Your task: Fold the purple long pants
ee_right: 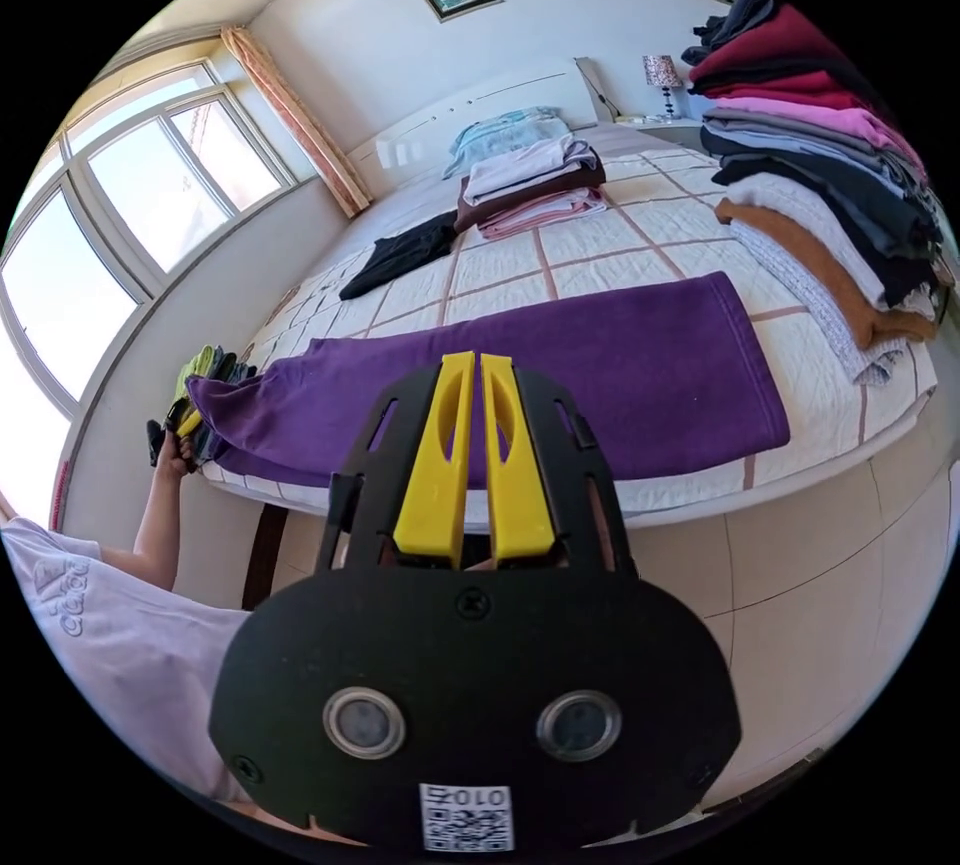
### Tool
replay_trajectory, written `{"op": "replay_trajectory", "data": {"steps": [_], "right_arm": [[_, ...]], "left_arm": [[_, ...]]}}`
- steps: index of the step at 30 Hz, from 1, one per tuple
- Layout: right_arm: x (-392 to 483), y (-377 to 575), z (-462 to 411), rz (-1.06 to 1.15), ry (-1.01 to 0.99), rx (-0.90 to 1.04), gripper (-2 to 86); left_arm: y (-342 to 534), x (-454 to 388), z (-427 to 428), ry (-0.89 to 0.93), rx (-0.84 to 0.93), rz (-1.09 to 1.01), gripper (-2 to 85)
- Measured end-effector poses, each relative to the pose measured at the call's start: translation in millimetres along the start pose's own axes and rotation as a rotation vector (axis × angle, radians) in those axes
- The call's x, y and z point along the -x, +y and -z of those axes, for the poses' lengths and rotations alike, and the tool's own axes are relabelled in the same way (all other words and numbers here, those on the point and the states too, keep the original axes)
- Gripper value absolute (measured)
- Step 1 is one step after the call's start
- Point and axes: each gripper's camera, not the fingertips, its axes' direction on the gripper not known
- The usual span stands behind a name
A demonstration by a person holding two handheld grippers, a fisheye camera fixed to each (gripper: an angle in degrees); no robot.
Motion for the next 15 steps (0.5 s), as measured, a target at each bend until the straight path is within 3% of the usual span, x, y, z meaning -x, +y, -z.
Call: {"op": "replay_trajectory", "data": {"steps": [4,6,15], "right_arm": [[-10,4,-2,-0.02,0.021,0.017,3.9],[-12,2,-7,-0.018,0.016,0.037,3.9],[-3,-27,-46,0.02,-0.041,0.138,4.0]], "left_arm": [[26,32,17,0.09,-0.06,0.099,13.7],[48,57,29,0.04,-0.064,0.198,14.4],[68,59,16,-0.072,0.014,0.224,10.8]]}}
